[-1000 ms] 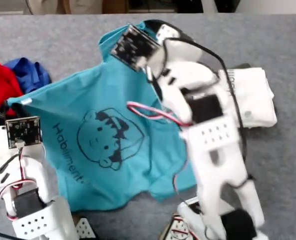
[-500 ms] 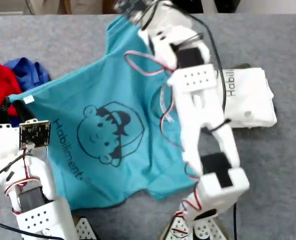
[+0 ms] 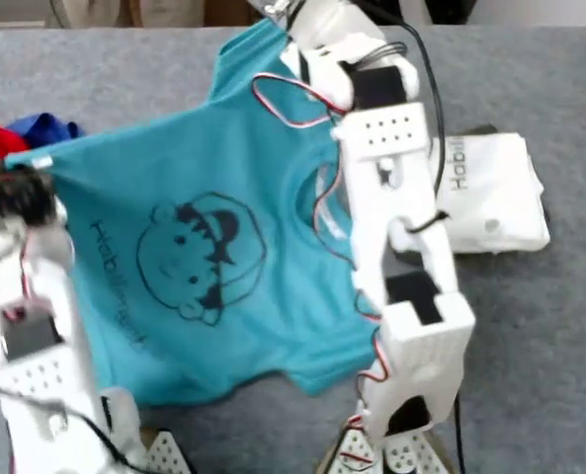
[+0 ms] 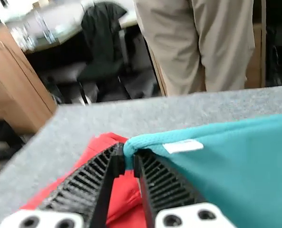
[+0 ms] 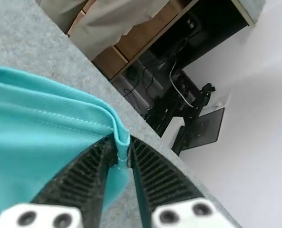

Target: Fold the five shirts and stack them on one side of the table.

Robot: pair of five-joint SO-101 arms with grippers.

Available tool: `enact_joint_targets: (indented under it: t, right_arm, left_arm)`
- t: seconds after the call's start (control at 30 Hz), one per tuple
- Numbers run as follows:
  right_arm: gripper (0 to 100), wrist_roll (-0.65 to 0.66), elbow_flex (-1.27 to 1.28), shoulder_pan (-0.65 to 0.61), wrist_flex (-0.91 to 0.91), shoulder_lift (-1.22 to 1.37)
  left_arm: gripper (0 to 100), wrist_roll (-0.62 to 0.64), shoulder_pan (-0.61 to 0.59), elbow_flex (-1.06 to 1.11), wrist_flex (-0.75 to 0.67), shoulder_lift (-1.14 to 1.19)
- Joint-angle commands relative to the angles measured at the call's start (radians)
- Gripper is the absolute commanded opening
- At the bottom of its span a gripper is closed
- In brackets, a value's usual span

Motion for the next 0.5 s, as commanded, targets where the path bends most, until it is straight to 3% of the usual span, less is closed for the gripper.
enact_joint_targets:
  t: [0.0, 0.17, 0.33, 0.47]
  right_arm:
    - [0.2, -0.012, -0.058, -0.002, 0.000, 0.004]
    - [0.2, -0.017, -0.058, -0.005, -0.011, 0.038]
    - [0.2, -0.161, -0.058, 0.015, -0.141, 0.087]
    - [0.2, -0.183, -0.058, 0.039, -0.239, 0.125]
  left_arm:
    - [2, 0.054, 0.009, -0.250, -0.014, 0.309]
    - [2, 0.054, 0.031, -0.528, -0.014, 0.659]
    - [2, 0.052, 0.107, -0.732, -0.014, 0.918]
    - [2, 0.054, 0.135, -0.890, -0.012, 1.059]
